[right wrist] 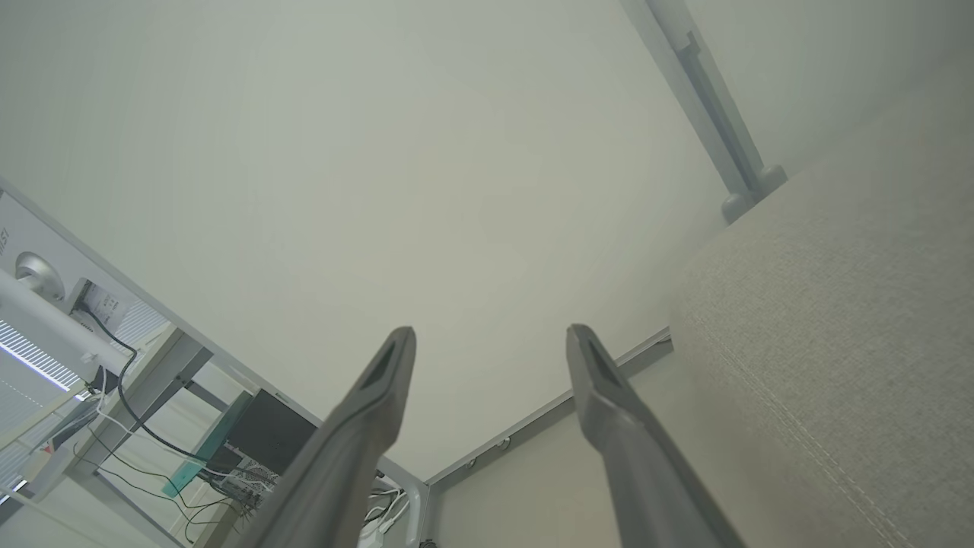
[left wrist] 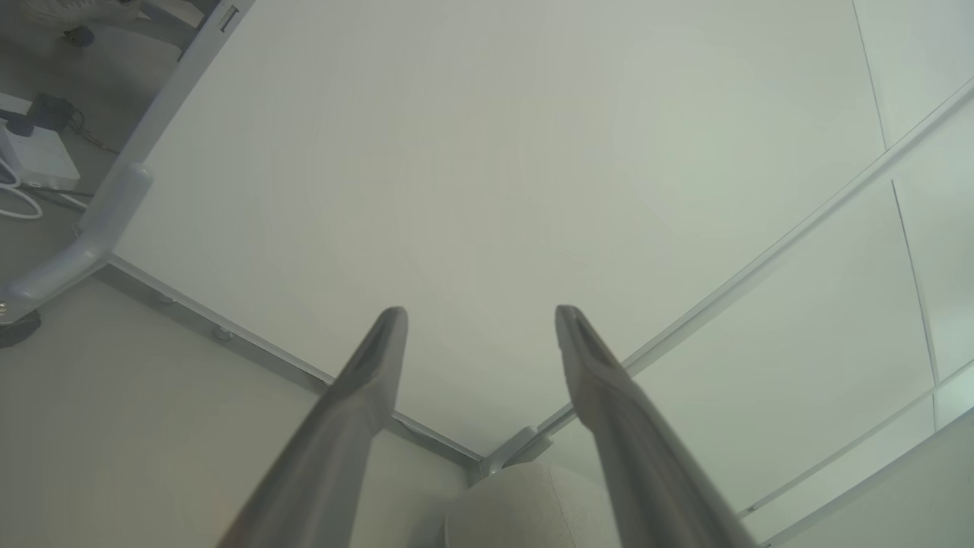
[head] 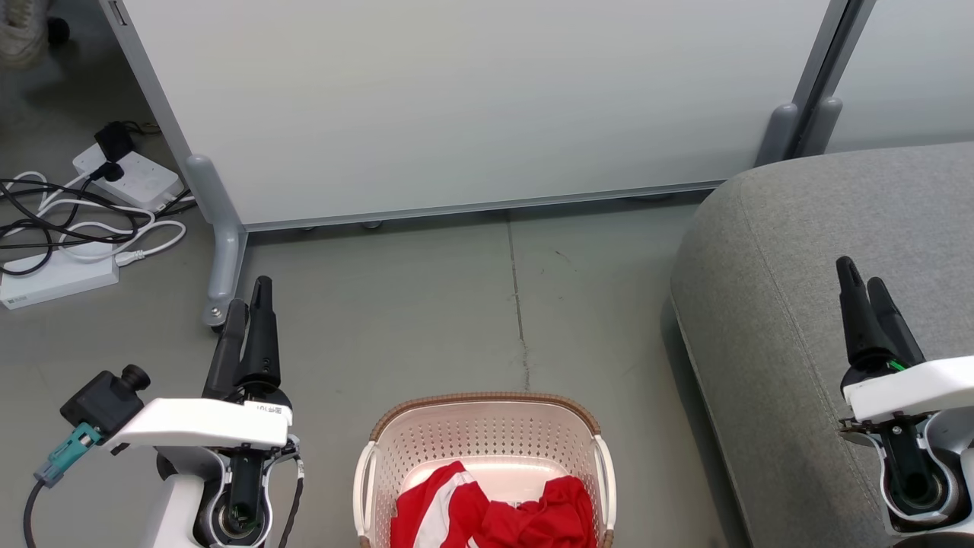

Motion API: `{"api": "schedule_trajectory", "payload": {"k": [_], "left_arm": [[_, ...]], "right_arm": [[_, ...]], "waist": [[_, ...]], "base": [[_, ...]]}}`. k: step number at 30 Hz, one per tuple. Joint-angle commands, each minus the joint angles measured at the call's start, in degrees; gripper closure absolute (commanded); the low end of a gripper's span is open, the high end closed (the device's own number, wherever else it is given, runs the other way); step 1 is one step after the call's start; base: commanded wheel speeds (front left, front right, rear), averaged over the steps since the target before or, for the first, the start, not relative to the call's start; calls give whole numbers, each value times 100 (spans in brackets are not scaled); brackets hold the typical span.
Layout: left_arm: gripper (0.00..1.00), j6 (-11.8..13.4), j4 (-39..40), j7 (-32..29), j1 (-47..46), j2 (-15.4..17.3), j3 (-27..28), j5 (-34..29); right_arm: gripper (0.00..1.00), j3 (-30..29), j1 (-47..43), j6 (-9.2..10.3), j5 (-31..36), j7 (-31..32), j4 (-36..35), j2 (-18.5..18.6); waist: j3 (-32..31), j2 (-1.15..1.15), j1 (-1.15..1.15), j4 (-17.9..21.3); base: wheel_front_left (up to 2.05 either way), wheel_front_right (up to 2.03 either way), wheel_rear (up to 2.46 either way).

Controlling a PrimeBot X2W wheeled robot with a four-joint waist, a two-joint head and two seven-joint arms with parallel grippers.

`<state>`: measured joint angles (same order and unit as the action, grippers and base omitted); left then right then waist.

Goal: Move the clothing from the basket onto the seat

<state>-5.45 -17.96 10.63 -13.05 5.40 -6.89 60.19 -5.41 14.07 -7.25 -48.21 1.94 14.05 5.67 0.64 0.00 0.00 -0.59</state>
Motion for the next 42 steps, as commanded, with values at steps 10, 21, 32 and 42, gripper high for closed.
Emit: {"api": "schedule_trajectory", "payload": {"k": [10,21,32,42], "left_arm": [[0,211,184,85,-9,236,-188,-1080],[0,509,251,27,99,428,-362,-2011],[0,777,281,-20,292,511,-380,-2617],[0,964,292,5,444,575,-346,-2999]], "right_arm": [[0,268,-50,-27,1181,-313,-223,176],[0,392,-178,-30,2033,-588,-45,100],[0,501,-261,-30,2788,-749,14,-1],[0,554,-409,-31,3295,-904,-33,-69]], "waist": [[-27,0,0,-13],[-38,0,0,-42],[-31,0,0,-82],[-46,0,0,-137]], "base": [[0,0,0],[0,0,0],[0,0,0],[0,0,0]]}}
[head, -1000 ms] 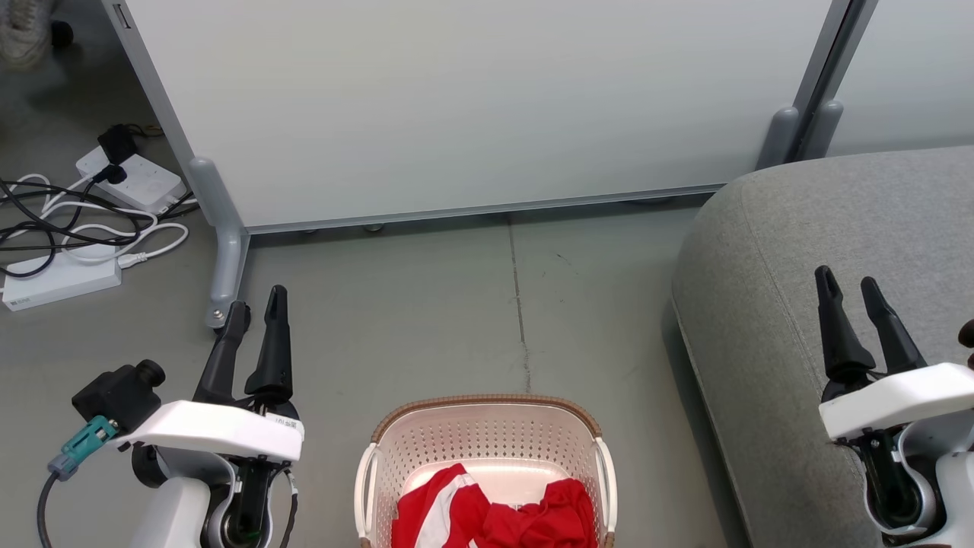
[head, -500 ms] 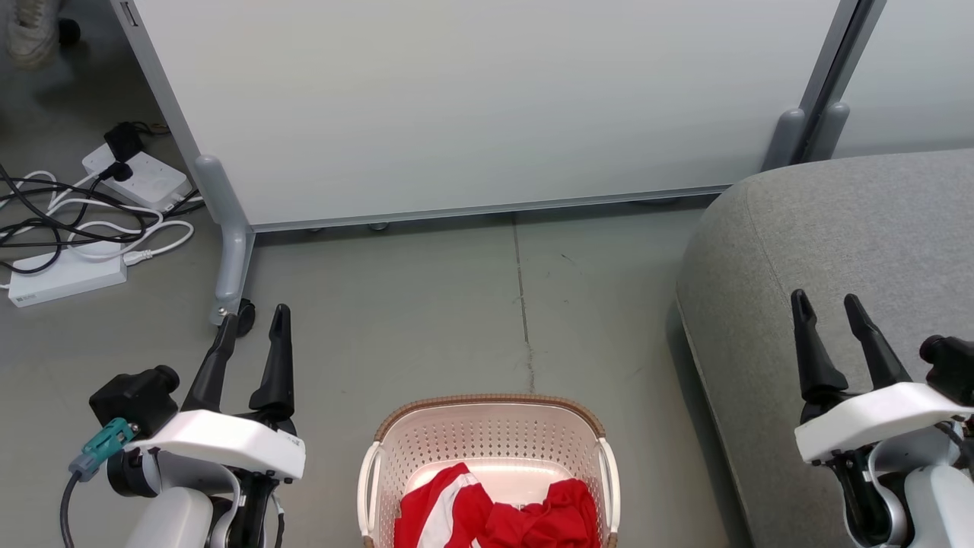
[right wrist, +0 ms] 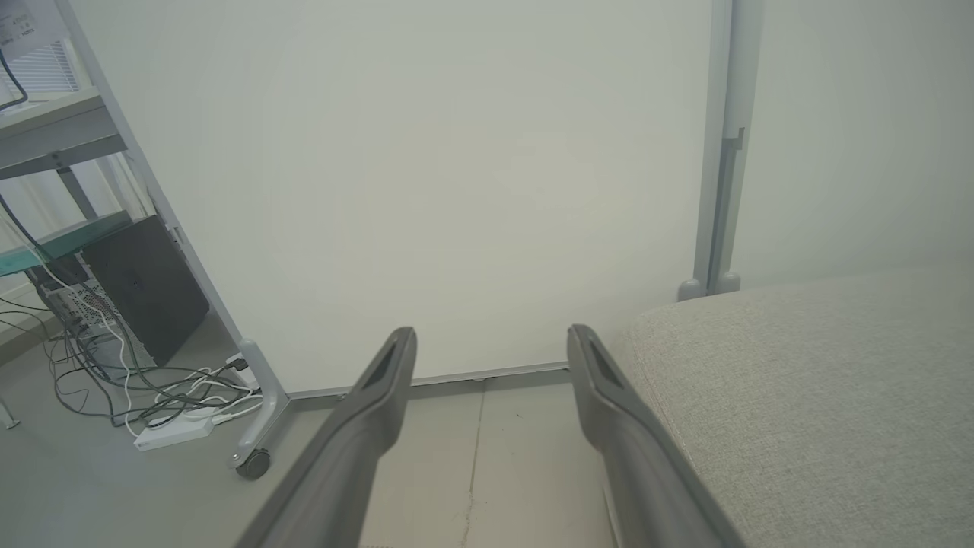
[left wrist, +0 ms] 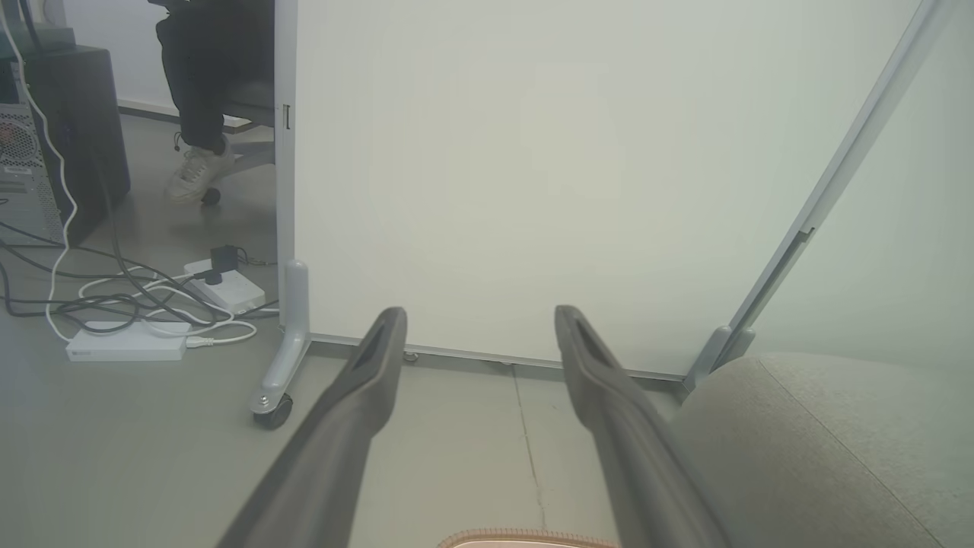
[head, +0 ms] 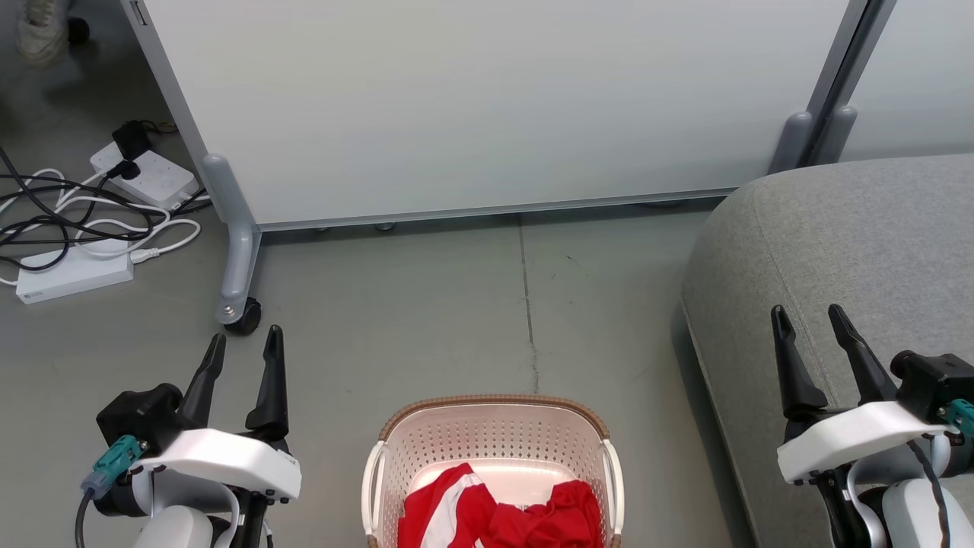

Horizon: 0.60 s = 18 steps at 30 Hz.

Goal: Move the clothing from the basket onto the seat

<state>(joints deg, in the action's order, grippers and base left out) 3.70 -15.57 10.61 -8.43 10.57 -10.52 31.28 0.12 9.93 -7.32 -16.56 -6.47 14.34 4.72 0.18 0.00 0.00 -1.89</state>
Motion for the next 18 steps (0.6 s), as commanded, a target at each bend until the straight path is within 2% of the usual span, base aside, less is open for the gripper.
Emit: {"api": "schedule_trajectory", "payload": {"k": [1,18], "left_arm": [[0,55,49,-1,-1,67,17,-144],[0,214,10,-54,116,99,9,-575]], "right_arm": [[0,8,-15,-24,177,-84,-70,22],[0,25,-229,-26,608,-333,-109,-102]], "waist": [[0,0,0,-12],[-4,0,0,-60]], "base": [[0,0,0],[0,0,0]]}}
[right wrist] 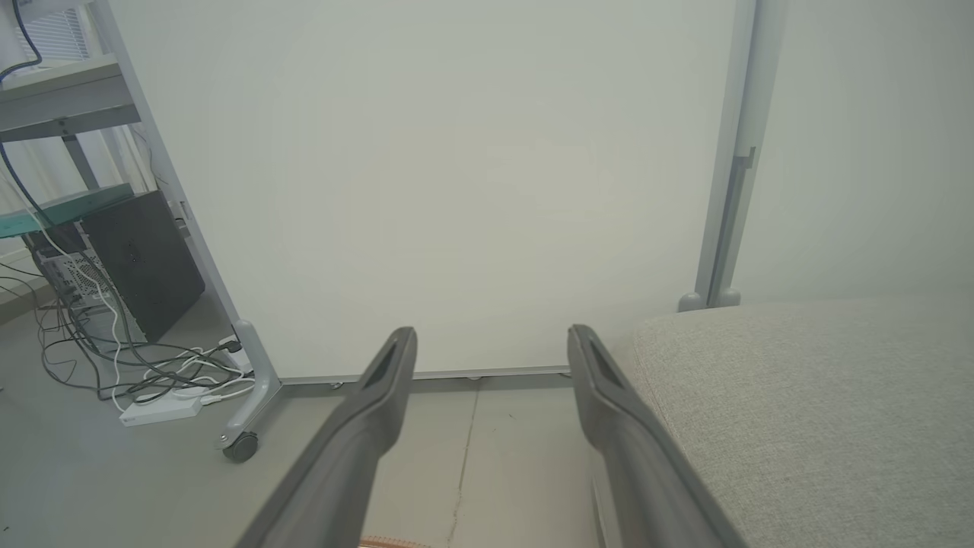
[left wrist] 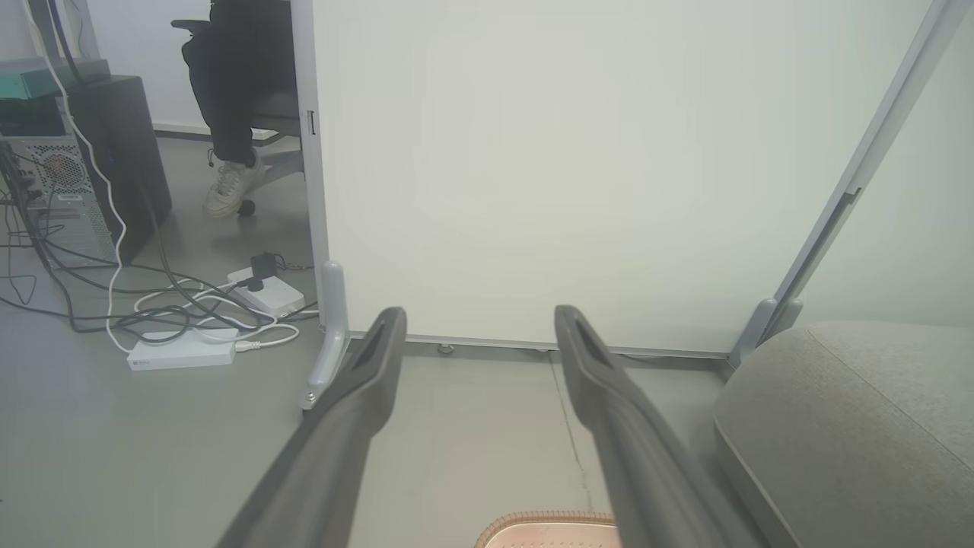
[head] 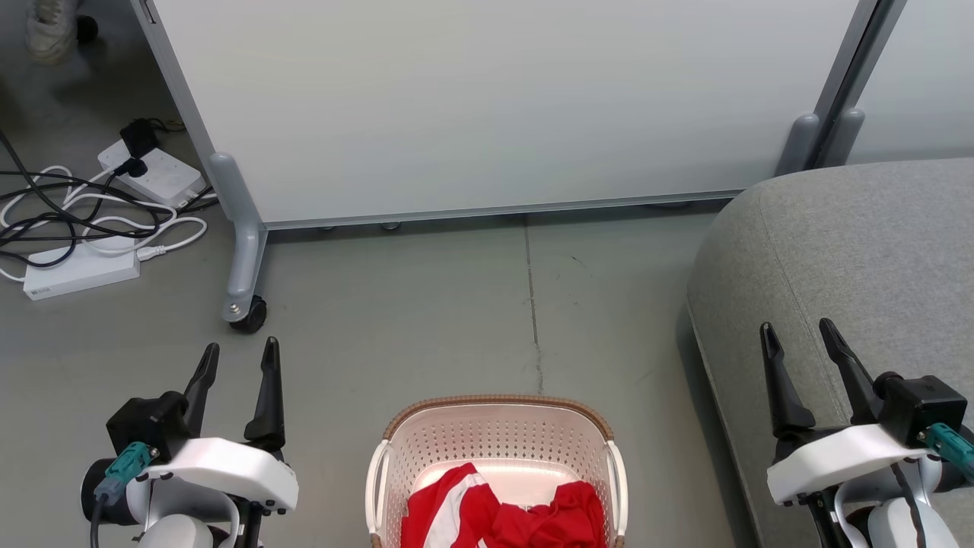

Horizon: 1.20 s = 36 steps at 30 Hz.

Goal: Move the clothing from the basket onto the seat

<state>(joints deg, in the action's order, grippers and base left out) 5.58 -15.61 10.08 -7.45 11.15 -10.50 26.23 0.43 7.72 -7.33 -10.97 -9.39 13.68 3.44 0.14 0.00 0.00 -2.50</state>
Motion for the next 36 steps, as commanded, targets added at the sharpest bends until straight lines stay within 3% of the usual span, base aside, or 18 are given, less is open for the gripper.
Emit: {"api": "schedule_trajectory", "payload": {"k": [1,20,36], "left_arm": [[0,28,12,-1,24,45,-3,-104],[0,187,-128,1,84,146,-111,-657],[0,196,-187,-9,84,146,-209,-607]], "right_arm": [[0,-21,-19,-25,70,-55,-41,18],[0,-106,-140,-27,543,-90,-31,-42],[0,-145,-126,-22,298,-32,129,-46]], "waist": [[1,0,0,-1],[18,0,0,-40],[-17,0,0,11]], "base": [[0,0,0],[0,0,0],[0,0,0]]}}
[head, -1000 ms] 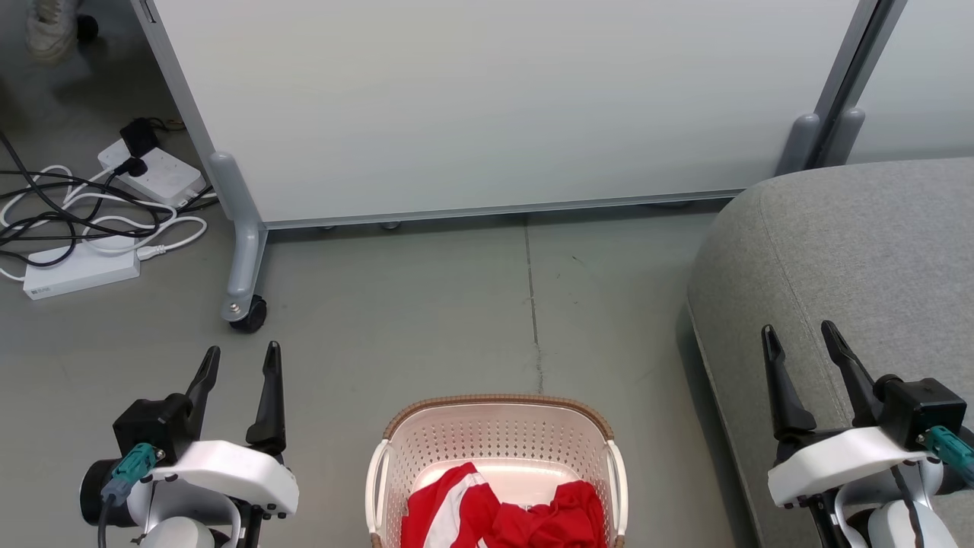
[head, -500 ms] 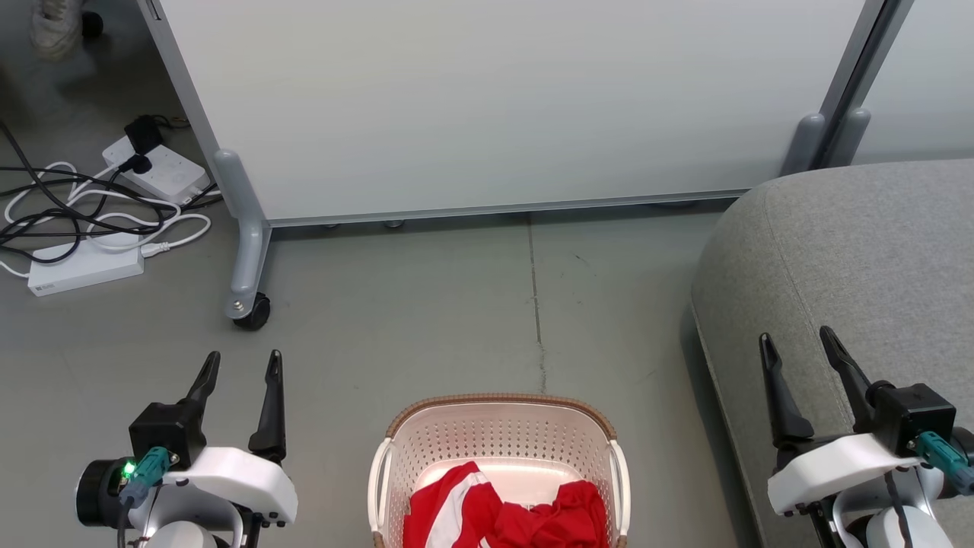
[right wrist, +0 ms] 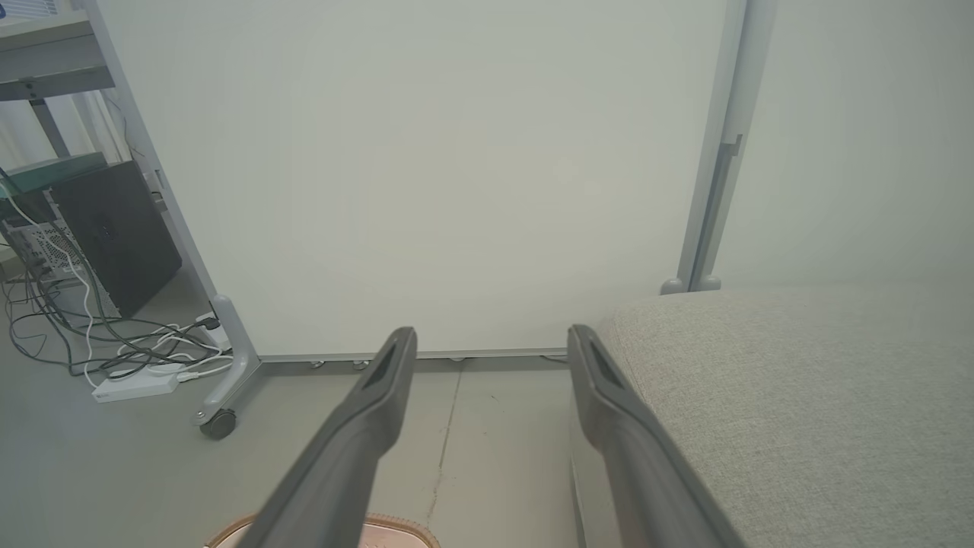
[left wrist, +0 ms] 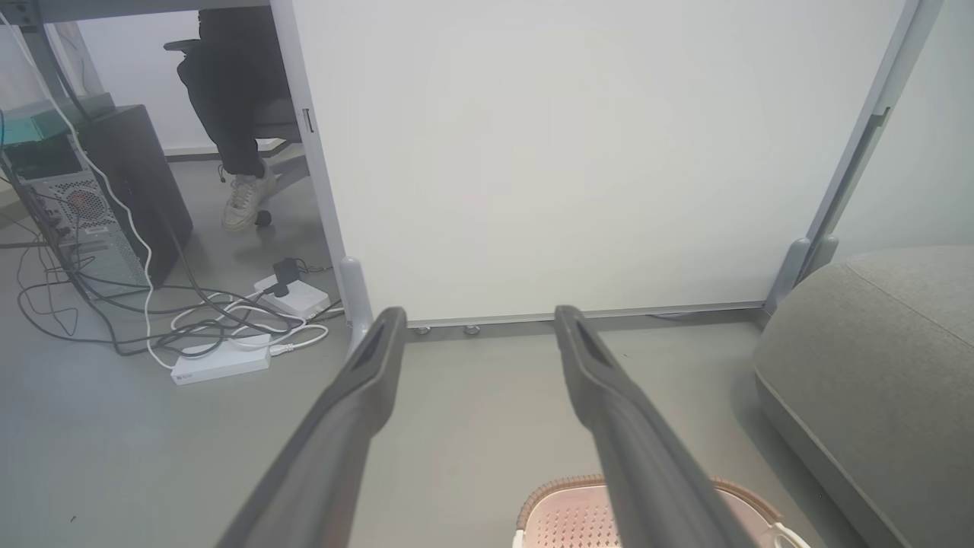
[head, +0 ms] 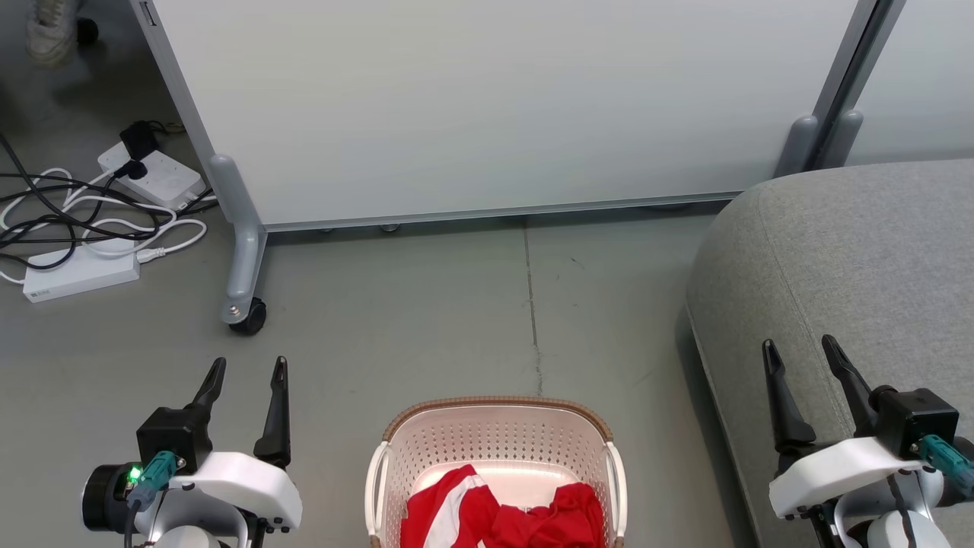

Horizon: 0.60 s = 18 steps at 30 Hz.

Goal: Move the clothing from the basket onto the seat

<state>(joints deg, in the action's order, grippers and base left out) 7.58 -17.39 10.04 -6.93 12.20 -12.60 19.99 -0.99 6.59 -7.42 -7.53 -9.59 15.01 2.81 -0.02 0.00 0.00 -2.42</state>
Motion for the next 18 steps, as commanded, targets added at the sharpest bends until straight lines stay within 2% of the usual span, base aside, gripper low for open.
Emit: {"api": "schedule_trajectory", "payload": {"k": [1,18], "left_arm": [[0,-10,-17,-2,30,45,-5,18],[0,29,-78,-25,-20,66,-110,64]], "right_arm": [[0,1,-10,-13,-47,-14,6,18],[0,17,9,-13,-95,-21,96,19]], "waist": [[-5,0,0,8],[-11,0,0,14]], "base": [[0,0,0],[0,0,0]]}}
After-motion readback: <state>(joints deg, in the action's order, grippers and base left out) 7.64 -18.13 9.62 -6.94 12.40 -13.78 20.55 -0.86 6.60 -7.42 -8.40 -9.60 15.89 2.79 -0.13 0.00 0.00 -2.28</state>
